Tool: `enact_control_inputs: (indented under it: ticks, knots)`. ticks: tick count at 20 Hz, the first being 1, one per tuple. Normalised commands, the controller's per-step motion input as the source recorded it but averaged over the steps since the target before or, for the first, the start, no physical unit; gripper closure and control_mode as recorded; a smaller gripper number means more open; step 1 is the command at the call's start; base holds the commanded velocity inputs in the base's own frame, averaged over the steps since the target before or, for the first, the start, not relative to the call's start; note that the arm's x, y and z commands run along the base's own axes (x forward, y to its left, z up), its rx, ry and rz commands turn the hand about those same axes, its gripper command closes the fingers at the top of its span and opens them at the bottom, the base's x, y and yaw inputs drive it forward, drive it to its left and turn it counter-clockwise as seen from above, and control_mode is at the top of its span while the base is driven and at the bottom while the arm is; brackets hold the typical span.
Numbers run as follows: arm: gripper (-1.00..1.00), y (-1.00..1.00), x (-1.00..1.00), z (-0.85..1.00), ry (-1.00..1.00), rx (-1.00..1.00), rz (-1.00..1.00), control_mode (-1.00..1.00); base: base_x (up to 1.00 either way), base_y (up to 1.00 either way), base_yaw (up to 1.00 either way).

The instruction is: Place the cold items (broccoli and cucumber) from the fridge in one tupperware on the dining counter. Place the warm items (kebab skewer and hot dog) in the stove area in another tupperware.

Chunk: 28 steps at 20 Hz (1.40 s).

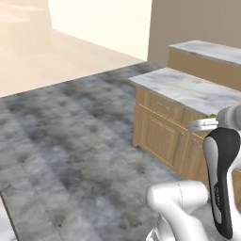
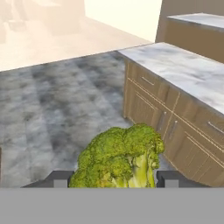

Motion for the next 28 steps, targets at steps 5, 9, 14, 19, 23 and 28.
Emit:
enact_control_inputs:
  ticks: [5, 9, 14, 19, 23, 28]
  knots:
    - [1.0, 0.0, 0.0, 0.0, 0.0, 0.0, 0.0, 1.0, 1.0, 0.17, 0.0]
    - [1.0, 0.0, 0.0, 0.0, 0.0, 0.0, 0.0, 1.0, 1.0, 0.12, -0.01]
    - [1.0, 0.0, 0.0, 0.0, 0.0, 0.0, 0.0, 1.0, 1.0, 0.27, -0.1]
    - [1.0, 0.0, 0.0, 0.0, 0.0, 0.0, 0.0, 1.0, 1.0, 0.27, -0.23]
    - [1.0, 0.0, 0.0, 0.0, 0.0, 0.0, 0.0, 1.0, 1.0, 0.22, -0.33]
    - [1.0, 0.0, 0.0, 0.0, 0.0, 0.0, 0.0, 1.0, 1.0, 0.22, -0.47]
